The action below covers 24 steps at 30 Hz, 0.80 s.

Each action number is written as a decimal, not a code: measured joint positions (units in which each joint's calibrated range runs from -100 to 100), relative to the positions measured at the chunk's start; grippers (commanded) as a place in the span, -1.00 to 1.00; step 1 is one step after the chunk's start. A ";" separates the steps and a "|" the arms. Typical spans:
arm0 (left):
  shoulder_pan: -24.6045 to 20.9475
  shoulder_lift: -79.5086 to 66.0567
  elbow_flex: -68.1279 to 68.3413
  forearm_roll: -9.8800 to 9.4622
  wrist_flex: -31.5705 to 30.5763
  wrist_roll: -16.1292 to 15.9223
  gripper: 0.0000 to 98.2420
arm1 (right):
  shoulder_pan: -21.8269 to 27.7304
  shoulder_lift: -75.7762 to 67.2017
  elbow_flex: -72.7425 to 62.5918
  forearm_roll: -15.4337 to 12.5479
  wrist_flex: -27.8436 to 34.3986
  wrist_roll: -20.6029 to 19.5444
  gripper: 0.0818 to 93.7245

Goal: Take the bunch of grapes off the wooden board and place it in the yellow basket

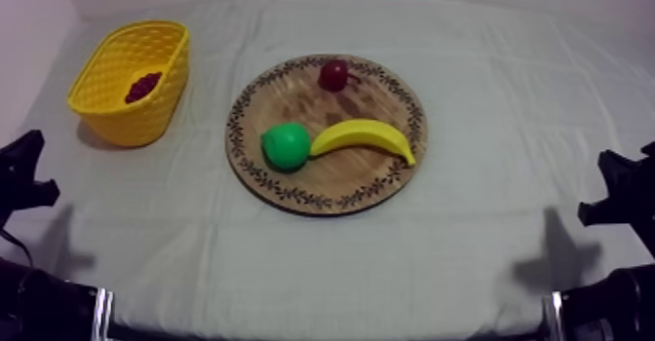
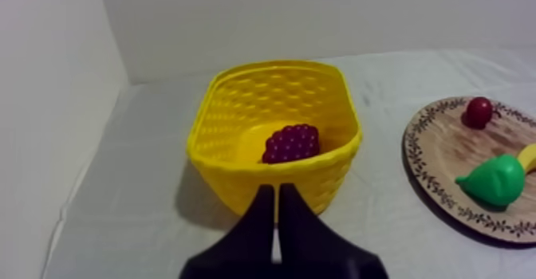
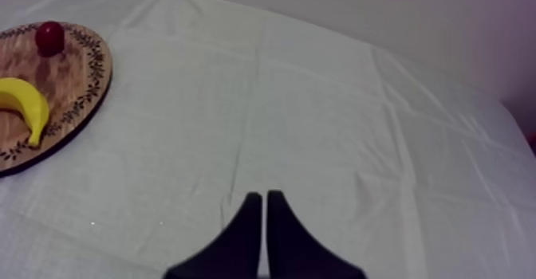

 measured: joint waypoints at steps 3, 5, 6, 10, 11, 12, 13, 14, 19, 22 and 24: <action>0.00 0.00 2.02 0.00 -2.83 -0.53 -1.00 | 0.00 0.00 0.00 0.00 0.00 0.00 -0.99; 0.00 0.00 3.68 0.00 -4.84 -0.64 -1.00 | 0.00 0.00 0.00 0.00 0.00 -0.04 -0.99; 0.00 0.00 4.37 0.00 -5.62 -0.74 -1.00 | 0.00 0.00 0.00 0.00 0.00 -0.08 -0.99; 0.00 0.00 6.78 0.06 -7.45 -1.93 -0.98 | 0.00 0.00 0.00 0.00 0.00 -0.08 -0.99; 0.00 0.00 6.94 0.00 -7.58 -2.25 -0.97 | 0.00 0.00 0.00 0.00 0.00 -0.08 -0.99; 0.00 0.00 7.05 -0.06 -7.68 -2.58 -0.95 | 0.00 0.00 0.00 0.00 0.00 -0.08 -0.99; 0.00 0.00 7.08 -0.06 -7.76 -2.82 -0.92 | 0.00 0.00 0.00 0.00 0.00 -0.05 -0.99; 0.00 0.00 7.25 -0.06 -7.78 -3.15 -0.88 | 0.00 0.00 0.00 0.00 0.00 -0.05 -0.99; 0.12 0.00 7.38 0.56 -7.68 -5.38 -0.76 | 0.00 0.00 0.00 0.00 0.00 0.06 -0.99; 0.12 0.00 7.38 0.69 -7.48 -6.65 -0.74 | 0.00 0.00 0.00 0.00 0.00 0.08 -0.99; 0.26 0.00 7.31 0.74 -6.90 -7.54 -0.78 | 0.00 0.00 0.00 0.00 0.00 0.08 -0.99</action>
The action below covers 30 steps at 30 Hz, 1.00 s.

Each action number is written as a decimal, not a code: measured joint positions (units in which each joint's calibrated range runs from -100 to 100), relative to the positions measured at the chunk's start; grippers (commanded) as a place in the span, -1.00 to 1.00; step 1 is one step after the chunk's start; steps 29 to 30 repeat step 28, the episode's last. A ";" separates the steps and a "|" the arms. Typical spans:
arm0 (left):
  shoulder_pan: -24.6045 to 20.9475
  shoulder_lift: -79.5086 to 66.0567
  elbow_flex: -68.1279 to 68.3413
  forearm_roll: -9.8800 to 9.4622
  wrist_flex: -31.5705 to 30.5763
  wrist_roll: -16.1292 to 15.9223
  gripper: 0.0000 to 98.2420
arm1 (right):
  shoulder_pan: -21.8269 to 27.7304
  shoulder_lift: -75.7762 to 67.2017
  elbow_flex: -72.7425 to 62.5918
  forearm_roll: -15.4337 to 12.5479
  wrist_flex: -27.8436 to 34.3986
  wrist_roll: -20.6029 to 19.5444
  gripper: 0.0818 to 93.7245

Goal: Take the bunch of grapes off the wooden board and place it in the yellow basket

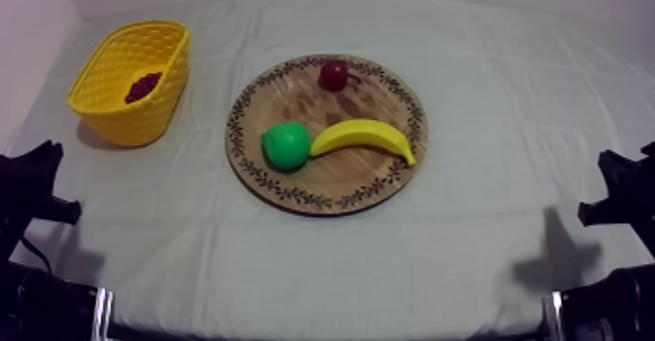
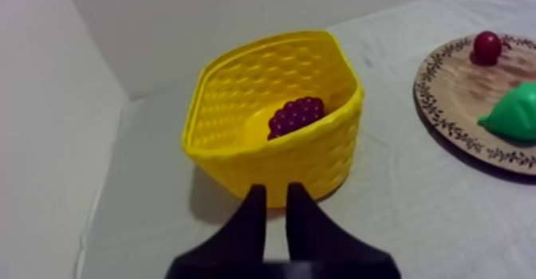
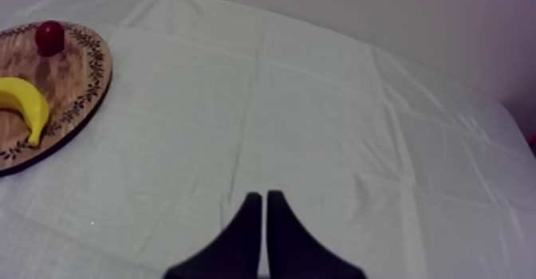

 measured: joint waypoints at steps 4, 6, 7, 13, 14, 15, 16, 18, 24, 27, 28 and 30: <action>0.00 0.00 -0.06 -0.67 0.73 -0.22 -0.92 | 0.00 0.00 0.00 0.00 0.00 0.00 -0.99; 0.00 0.00 -0.14 -0.86 0.79 0.73 -0.96 | 0.00 0.00 0.00 0.00 0.00 0.00 -0.99; 0.03 0.00 -0.14 -0.93 0.88 1.53 -0.97 | 0.00 0.00 0.00 0.00 0.00 0.00 -0.99; 0.03 0.00 -0.14 -1.04 0.91 9.85 -1.00 | 0.00 0.00 0.00 0.00 0.00 -0.03 -0.99; 0.03 0.00 -0.14 -1.04 0.91 11.39 -1.00 | 0.00 0.00 0.00 0.00 0.00 -0.03 -0.99; 0.03 0.00 -0.14 -1.04 0.91 13.14 -1.00 | 0.00 0.00 0.00 0.00 0.00 -0.03 -0.99; 0.03 0.00 -0.14 -1.04 0.91 14.69 -1.00 | 0.00 0.00 0.00 0.00 0.00 -0.03 -0.99; 0.03 0.00 -0.14 -1.04 0.95 16.99 -1.00 | 0.00 0.00 0.00 0.00 0.00 -0.05 -0.99; 0.03 0.00 -0.14 -1.04 0.95 20.21 -1.00 | 0.00 0.00 0.00 0.00 0.00 -0.05 -0.99; 0.03 0.00 -0.14 -1.04 0.95 19.38 -1.00 | 0.00 0.00 0.00 0.00 0.00 -0.06 -0.99; 0.03 0.00 -0.14 -1.04 0.95 18.98 -1.00 | 0.00 0.00 0.00 0.00 0.10 -0.06 -0.99; 0.03 0.00 -0.14 -1.04 0.95 18.98 -1.00 | 0.00 0.00 0.00 0.00 0.10 -0.06 -0.99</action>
